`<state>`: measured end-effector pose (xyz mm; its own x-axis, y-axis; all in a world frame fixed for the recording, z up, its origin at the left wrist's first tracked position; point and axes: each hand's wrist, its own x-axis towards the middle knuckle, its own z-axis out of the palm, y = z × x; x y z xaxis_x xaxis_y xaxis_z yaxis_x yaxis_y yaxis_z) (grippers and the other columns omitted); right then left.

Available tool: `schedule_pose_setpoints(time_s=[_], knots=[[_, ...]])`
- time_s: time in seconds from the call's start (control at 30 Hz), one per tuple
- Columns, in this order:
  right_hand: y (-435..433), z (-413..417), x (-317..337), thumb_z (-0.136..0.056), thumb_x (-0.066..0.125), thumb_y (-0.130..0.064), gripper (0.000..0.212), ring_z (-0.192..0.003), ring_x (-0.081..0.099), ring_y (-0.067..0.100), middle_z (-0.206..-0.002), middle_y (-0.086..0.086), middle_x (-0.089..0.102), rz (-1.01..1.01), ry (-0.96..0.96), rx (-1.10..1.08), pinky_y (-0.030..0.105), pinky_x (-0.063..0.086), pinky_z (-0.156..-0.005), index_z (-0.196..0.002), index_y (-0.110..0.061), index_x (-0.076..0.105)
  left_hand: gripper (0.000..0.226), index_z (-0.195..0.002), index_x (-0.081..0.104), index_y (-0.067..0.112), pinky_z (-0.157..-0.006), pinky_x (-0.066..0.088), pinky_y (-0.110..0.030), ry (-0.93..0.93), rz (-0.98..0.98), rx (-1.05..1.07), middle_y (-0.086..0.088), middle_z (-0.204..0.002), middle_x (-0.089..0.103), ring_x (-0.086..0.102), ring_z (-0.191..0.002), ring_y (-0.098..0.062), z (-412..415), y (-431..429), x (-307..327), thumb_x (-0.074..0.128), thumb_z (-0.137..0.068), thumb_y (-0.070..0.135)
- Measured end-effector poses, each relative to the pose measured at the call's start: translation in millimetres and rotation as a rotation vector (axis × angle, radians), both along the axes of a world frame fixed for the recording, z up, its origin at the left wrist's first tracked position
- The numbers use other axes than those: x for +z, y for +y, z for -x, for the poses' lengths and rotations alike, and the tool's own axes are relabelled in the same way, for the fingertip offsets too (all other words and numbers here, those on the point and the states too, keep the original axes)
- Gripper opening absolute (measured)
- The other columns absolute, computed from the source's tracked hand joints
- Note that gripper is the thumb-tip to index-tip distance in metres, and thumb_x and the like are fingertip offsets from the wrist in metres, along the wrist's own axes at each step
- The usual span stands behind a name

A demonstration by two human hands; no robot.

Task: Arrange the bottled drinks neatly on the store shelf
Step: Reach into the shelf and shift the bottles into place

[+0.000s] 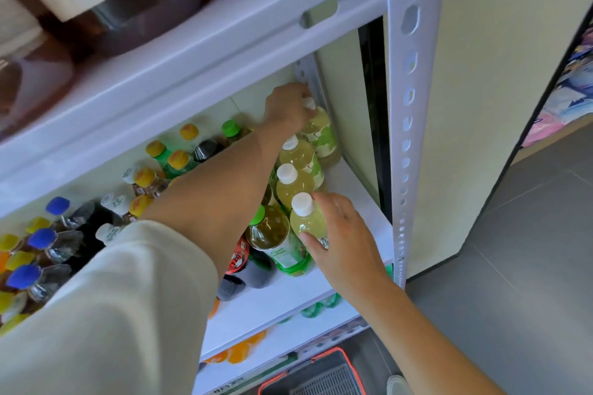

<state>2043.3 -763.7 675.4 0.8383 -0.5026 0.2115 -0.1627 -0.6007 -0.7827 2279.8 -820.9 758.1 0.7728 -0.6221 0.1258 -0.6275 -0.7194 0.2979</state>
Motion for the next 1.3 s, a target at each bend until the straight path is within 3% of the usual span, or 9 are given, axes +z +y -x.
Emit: schedule_pose_setpoints(time_s=[0.33,0.5,0.57,0.67,0.73,0.97,1.13,1.2,1.3], knots=[[0.3,-1.0,-2.8,-0.09,0.066,-0.037,0.053,-0.115,0.053,0.021,-0.135,0.0,0.047,-0.05,0.0,-0.01,0.032,0.051,-0.09,-0.137,-0.028,0.044,0.035,-0.124,0.06,0.029,-0.078,0.039,-0.025,0.04,-0.029,0.067,-0.005,-0.122,0.065,0.061,-0.11,-0.029,-1.0,-5.9,-10.7,0.06,-0.089,0.034],[1.9,1.8,-4.7,-0.091,0.065,-0.037,0.051,-0.116,0.052,0.019,-0.136,-0.001,0.048,-0.053,-0.016,-0.028,0.028,0.048,-0.091,-0.137,-0.027,0.046,0.047,-0.13,0.048,0.018,-0.084,0.053,-0.036,0.131,-0.021,0.079,-0.007,-0.115,0.064,0.065,-0.1,-0.03,2.5,1.7,-6.3,0.061,-0.091,0.039],[2.6,2.8,-4.3,-0.09,0.066,-0.038,0.053,-0.116,0.052,0.018,-0.134,-0.002,0.048,-0.069,-0.016,-0.04,0.028,0.048,-0.09,-0.138,-0.029,0.043,0.056,-0.13,0.043,0.013,-0.079,0.05,-0.037,0.043,-0.111,0.029,-0.004,-0.107,0.062,0.063,-0.096,-0.028,3.6,16.4,0.8,0.063,-0.089,0.045],[3.3,4.3,-2.5,-0.088,0.067,-0.043,0.059,-0.112,0.05,0.018,-0.127,-0.001,0.049,-0.079,0.003,-0.078,0.031,0.05,-0.088,-0.139,-0.032,0.04,0.054,-0.122,0.053,0.013,-0.073,0.042,-0.034,-0.108,-0.469,-0.111,-0.008,-0.11,0.065,0.061,-0.099,-0.03,8.3,41.3,5.9,0.059,-0.089,0.055],[3.5,5.1,-0.6,-0.086,0.067,-0.046,0.06,-0.108,0.05,0.018,-0.122,0.0,0.05,-0.06,0.023,-0.11,0.03,0.05,-0.085,-0.138,-0.031,0.042,0.051,-0.117,0.058,0.011,-0.075,0.044,-0.034,-0.108,-0.555,-0.135,-0.01,-0.112,0.066,0.061,-0.101,-0.031,13.9,49.0,3.9,0.058,-0.09,0.055],[6.1,14.2,6.3,-0.087,0.069,-0.039,0.059,-0.107,0.052,0.019,-0.121,-0.001,0.049,-0.151,0.009,-0.109,0.026,0.043,-0.082,-0.139,-0.028,0.042,0.036,-0.112,0.061,0.009,-0.068,0.043,-0.034,-0.198,-0.124,0.007,-0.015,-0.104,0.07,0.064,-0.095,-0.035,52.4,74.2,17.7,0.054,-0.097,0.041],[5.1,22.3,20.3,-0.092,0.063,-0.037,0.062,-0.127,0.046,0.018,-0.141,0.002,0.047,-0.245,-0.027,-0.154,0.032,0.039,-0.102,-0.145,-0.021,0.038,0.03,-0.109,0.061,0.012,-0.061,0.047,-0.035,-0.315,0.365,0.038,-0.01,-0.084,0.071,0.067,-0.076,-0.035,100.5,134.8,33.1,0.056,-0.097,0.039],[5.4,24.5,33.7,-0.092,0.062,-0.042,0.064,-0.129,0.047,0.013,-0.145,-0.002,0.045,-0.394,-0.082,-0.162,0.03,0.041,-0.104,-0.148,-0.024,0.035,0.022,-0.107,0.06,0.022,-0.059,0.045,-0.03,-0.2,0.542,0.062,0.003,-0.077,0.069,0.067,-0.071,-0.024,122.9,162.9,37.8,0.056,-0.097,0.041],[0.6,28.1,65.8,-0.08,0.064,-0.057,0.076,-0.114,0.062,0.008,-0.135,-0.004,0.056,-0.863,-0.272,-0.105,0.024,0.052,-0.091,-0.146,-0.03,0.037,0.004,-0.101,0.057,0.037,-0.058,0.048,-0.02,0.039,0.775,0.054,0.009,-0.069,0.067,0.066,-0.064,-0.007,150.7,201.4,41.5,0.054,-0.099,0.036]])
